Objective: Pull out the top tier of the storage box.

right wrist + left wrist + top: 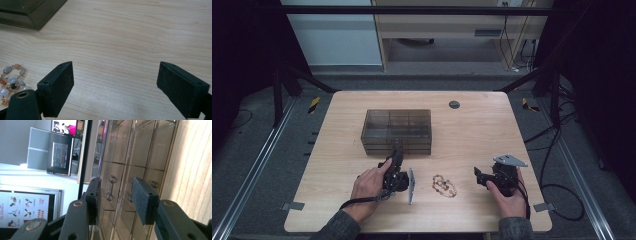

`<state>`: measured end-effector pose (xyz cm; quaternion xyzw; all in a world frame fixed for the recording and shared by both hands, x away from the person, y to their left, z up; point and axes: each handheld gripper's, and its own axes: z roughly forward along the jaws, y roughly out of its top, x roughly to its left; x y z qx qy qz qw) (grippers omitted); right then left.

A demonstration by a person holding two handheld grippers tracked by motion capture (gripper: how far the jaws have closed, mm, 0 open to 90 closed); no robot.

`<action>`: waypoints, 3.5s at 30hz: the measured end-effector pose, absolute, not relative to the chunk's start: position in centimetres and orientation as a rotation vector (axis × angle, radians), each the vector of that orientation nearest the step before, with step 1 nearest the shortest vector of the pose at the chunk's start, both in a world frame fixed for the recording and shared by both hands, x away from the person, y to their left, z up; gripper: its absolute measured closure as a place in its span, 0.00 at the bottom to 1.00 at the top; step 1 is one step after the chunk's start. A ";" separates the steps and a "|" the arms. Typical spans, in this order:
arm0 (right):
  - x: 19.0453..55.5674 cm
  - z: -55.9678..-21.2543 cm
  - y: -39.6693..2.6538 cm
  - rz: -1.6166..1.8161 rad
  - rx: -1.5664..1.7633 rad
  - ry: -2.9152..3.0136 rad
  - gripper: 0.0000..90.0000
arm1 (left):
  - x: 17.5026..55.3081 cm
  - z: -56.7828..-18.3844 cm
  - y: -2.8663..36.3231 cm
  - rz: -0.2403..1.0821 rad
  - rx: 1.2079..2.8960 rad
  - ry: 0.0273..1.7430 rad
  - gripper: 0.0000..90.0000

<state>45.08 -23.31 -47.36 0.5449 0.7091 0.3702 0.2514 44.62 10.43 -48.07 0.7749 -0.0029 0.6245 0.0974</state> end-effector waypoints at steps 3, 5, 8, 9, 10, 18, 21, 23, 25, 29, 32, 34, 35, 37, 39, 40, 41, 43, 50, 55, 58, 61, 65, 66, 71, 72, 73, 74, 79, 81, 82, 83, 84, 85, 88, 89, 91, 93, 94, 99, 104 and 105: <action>45.1 -47.4 -23.2 0.996 1.478 1.936 0.18 | 45.2 -48.0 10.5 1.867 2.291 0.000 0.68; 45.0 -47.5 -23.1 0.992 1.473 1.941 0.19 | 45.6 -47.9 10.3 1.880 2.294 0.005 0.68; 45.1 -47.6 -23.0 0.977 1.465 1.942 0.20 | 45.9 -47.6 9.9 1.894 2.279 -0.015 0.69; 45.1 -47.6 -23.0 0.977 1.459 1.942 0.20 | 46.0 -47.6 9.8 1.891 2.284 -0.021 0.69; 45.0 -47.5 -23.0 0.982 1.462 1.942 0.21 | 46.2 -47.6 9.6 1.894 2.287 -0.032 0.69; 44.9 -47.5 -23.3 0.977 1.459 1.928 0.23 | 46.6 -48.9 8.6 1.928 2.299 -0.103 0.70; 45.0 -47.5 -23.3 0.988 1.445 1.942 0.19 | 46.8 -48.9 8.6 1.947 2.305 -0.092 0.70; 44.9 -47.5 -23.3 1.002 1.437 1.957 0.18 | 46.9 -48.9 8.7 1.960 2.310 -0.084 0.71; 44.9 -47.5 -23.3 1.003 1.433 1.954 0.19 | 47.0 -49.0 8.9 1.966 2.314 -0.075 0.71; 44.9 -47.5 -23.3 1.003 1.429 1.953 0.21 | 47.2 -49.1 9.1 1.970 2.320 -0.066 0.72; 44.9 -47.5 -23.3 1.001 1.428 1.954 0.22 | 47.4 -49.1 9.4 1.975 2.322 -0.047 0.73; 44.8 -47.5 -23.4 1.005 1.432 1.954 0.23 | 47.4 -49.1 9.7 1.975 2.316 -0.046 0.76; 44.8 -47.5 -23.4 1.005 1.432 1.954 0.23 | 47.5 -49.1 9.8 1.975 2.318 -0.049 0.76; 44.8 -47.5 -23.4 1.003 1.434 1.957 0.24 | 47.6 -49.1 9.9 1.985 2.319 -0.054 0.77; 44.8 -47.5 -23.3 1.002 1.434 1.960 0.24 | 47.7 -49.1 10.1 1.984 2.318 -0.043 0.78; 44.8 -47.5 -23.3 1.003 1.434 1.960 0.24 | 47.7 -49.1 10.1 1.989 2.319 -0.047 0.78; 44.8 -47.5 -23.4 1.006 1.435 1.959 0.24 | 47.8 -49.1 10.1 1.990 2.320 -0.044 0.78; 44.8 -47.5 -23.4 1.006 1.434 1.959 0.24 | 47.9 -49.2 10.1 1.990 2.324 -0.045 0.78; 44.8 -47.5 -23.3 1.014 1.444 1.978 0.26 | 48.1 -49.4 10.0 2.001 2.340 -0.057 0.81; 44.8 -47.5 -23.3 1.018 1.445 1.981 0.27 | 48.3 -49.5 10.1 2.004 2.344 -0.052 0.83; 44.9 -47.6 -23.3 1.009 1.435 1.980 0.27 | 48.3 -49.5 10.0 2.003 2.348 -0.056 0.83; 44.9 -47.6 -23.3 1.012 1.437 1.980 0.27 | 48.4 -49.6 9.9 2.008 2.342 -0.060 0.84; 44.8 -47.5 -23.3 1.022 1.447 1.982 0.27 | 48.4 -49.6 9.9 2.011 2.339 -0.057 0.84; 44.8 -47.5 -23.3 1.020 1.445 1.983 0.27 | 48.5 -49.6 9.9 2.011 2.339 -0.054 0.84; 44.9 -47.5 -23.3 1.019 1.439 1.982 0.28 | 48.6 -49.6 9.9 2.004 2.333 -0.048 0.84; 44.9 -47.6 -23.3 1.016 1.437 1.982 0.28 | 48.6 -49.6 10.0 2.004 2.332 -0.049 0.85; 44.9 -47.6 -23.4 1.013 1.437 1.982 0.28 | 48.6 -49.6 10.0 2.002 2.332 -0.048 0.85; 44.9 -47.6 -23.4 1.013 1.437 1.982 0.28 | 48.6 -49.6 10.0 2.000 2.331 -0.047 0.85; 44.9 -47.6 -23.3 1.015 1.438 1.981 0.28 | 48.6 -49.5 10.0 2.001 2.328 -0.046 0.88; 44.9 -47.6 -23.4 1.012 1.437 1.983 0.28 | 48.6 -49.4 10.1 1.996 2.329 -0.044 0.89; 44.9 -47.6 -23.4 1.012 1.436 1.983 0.28 | 48.6 -49.4 10.1 1.997 2.329 -0.045 0.89; 44.9 -47.6 -23.4 1.012 1.436 1.983 0.28 | 48.6 -49.5 10.1 1.999 2.328 -0.046 0.89; 44.9 -47.6 -23.4 1.013 1.436 1.982 0.28 | 48.6 -49.5 10.1 1.999 2.327 -0.046 0.89; 44.9 -47.6 -23.4 1.013 1.437 1.983 0.28 | 48.6 -49.5 10.1 1.998 2.328 -0.046 0.89; 44.8 -47.5 -23.3 1.020 1.447 1.985 0.28 | 48.6 -49.5 10.1 1.999 2.327 -0.049 0.89; 44.8 -47.5 -23.3 1.020 1.447 1.985 0.28 | 48.6 -49.5 10.1 1.999 2.327 -0.049 0.89; 44.9 -47.5 -23.3 1.019 1.445 1.985 0.28 | 48.6 -49.5 10.1 2.001 2.326 -0.051 0.89; 44.8 -47.5 -23.3 1.021 1.447 1.985 0.28 | 48.6 -49.5 10.1 2.000 2.326 -0.052 0.90; 44.8 -47.5 -23.3 1.021 1.447 1.985 0.28 | 48.6 -49.5 10.1 2.000 2.326 -0.052 0.90; 44.9 -47.6 -23.3 1.011 1.436 1.984 0.28 | 48.6 -49.5 10.2 1.991 2.327 -0.052 0.90; 44.9 -47.6 -23.4 1.011 1.437 1.983 0.28 | 48.5 -49.4 10.2 1.991 2.328 -0.052 0.90; 44.9 -47.6 -23.4 1.011 1.436 1.984 0.28 | 48.5 -49.4 10.1 1.990 2.328 -0.054 0.90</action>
